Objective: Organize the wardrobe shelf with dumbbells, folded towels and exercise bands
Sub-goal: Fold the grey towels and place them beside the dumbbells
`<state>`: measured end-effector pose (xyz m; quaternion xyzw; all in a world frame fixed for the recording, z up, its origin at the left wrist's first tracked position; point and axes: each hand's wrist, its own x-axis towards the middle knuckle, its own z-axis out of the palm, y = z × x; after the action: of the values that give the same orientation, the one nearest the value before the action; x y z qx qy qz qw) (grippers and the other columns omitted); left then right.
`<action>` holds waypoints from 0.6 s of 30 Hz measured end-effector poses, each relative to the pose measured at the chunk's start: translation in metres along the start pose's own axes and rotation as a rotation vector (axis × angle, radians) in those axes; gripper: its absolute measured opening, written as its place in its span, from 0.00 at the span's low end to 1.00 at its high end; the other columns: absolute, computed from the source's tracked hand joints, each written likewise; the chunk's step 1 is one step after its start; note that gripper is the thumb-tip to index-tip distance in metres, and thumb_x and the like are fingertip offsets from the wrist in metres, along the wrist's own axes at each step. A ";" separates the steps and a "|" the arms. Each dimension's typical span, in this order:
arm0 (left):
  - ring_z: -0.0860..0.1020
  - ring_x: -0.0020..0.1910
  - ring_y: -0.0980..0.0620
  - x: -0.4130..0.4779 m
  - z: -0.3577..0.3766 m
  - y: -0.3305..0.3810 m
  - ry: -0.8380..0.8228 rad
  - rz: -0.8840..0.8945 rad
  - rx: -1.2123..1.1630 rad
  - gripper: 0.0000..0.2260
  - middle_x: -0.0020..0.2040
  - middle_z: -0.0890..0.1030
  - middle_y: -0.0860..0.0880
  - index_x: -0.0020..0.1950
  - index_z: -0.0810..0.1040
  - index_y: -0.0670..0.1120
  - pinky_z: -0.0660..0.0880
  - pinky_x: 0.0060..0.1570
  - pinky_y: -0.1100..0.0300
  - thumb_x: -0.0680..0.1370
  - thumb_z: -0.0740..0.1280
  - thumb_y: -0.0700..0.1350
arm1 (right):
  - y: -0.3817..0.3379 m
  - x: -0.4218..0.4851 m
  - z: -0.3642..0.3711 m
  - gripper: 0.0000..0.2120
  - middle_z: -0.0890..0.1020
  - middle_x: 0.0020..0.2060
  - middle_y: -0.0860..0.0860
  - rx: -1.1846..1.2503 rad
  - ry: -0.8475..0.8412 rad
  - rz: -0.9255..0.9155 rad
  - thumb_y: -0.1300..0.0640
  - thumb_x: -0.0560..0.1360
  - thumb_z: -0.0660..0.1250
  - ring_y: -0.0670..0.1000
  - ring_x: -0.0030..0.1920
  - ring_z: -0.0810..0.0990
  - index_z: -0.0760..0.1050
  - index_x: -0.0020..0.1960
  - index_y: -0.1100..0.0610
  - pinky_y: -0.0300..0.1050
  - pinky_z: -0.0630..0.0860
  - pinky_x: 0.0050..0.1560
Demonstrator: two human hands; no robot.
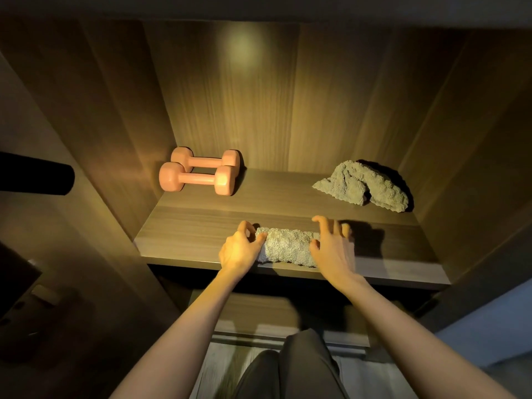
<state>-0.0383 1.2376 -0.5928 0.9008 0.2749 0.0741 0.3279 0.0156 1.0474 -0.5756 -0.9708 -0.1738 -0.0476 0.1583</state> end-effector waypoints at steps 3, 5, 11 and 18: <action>0.79 0.55 0.44 -0.001 0.002 0.000 0.000 0.002 0.010 0.19 0.53 0.82 0.48 0.62 0.74 0.51 0.73 0.56 0.51 0.78 0.61 0.61 | -0.007 -0.003 -0.005 0.34 0.68 0.70 0.49 -0.045 0.030 -0.318 0.74 0.71 0.61 0.54 0.68 0.65 0.65 0.71 0.49 0.54 0.73 0.58; 0.78 0.57 0.45 0.000 0.002 -0.001 0.003 -0.017 -0.008 0.20 0.54 0.82 0.48 0.62 0.75 0.50 0.71 0.58 0.51 0.78 0.62 0.61 | -0.007 -0.009 -0.005 0.38 0.67 0.72 0.49 -0.054 -0.047 -0.488 0.78 0.68 0.59 0.53 0.71 0.64 0.67 0.72 0.50 0.53 0.70 0.61; 0.79 0.52 0.48 0.001 0.003 -0.004 -0.004 -0.027 -0.099 0.17 0.47 0.83 0.51 0.55 0.79 0.50 0.71 0.57 0.53 0.76 0.64 0.61 | -0.006 -0.026 0.007 0.24 0.61 0.76 0.46 -0.033 -0.183 -0.533 0.57 0.81 0.56 0.50 0.76 0.57 0.60 0.76 0.46 0.46 0.60 0.72; 0.77 0.50 0.49 0.005 0.003 -0.023 0.070 0.191 -0.243 0.12 0.46 0.79 0.52 0.56 0.80 0.51 0.70 0.52 0.55 0.79 0.63 0.55 | -0.005 -0.002 0.011 0.22 0.59 0.75 0.43 -0.079 -0.200 -0.468 0.60 0.82 0.56 0.49 0.76 0.56 0.64 0.73 0.43 0.44 0.62 0.71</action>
<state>-0.0432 1.2534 -0.6097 0.8734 0.1883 0.1689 0.4161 0.0126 1.0547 -0.5849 -0.9094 -0.4065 0.0065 0.0872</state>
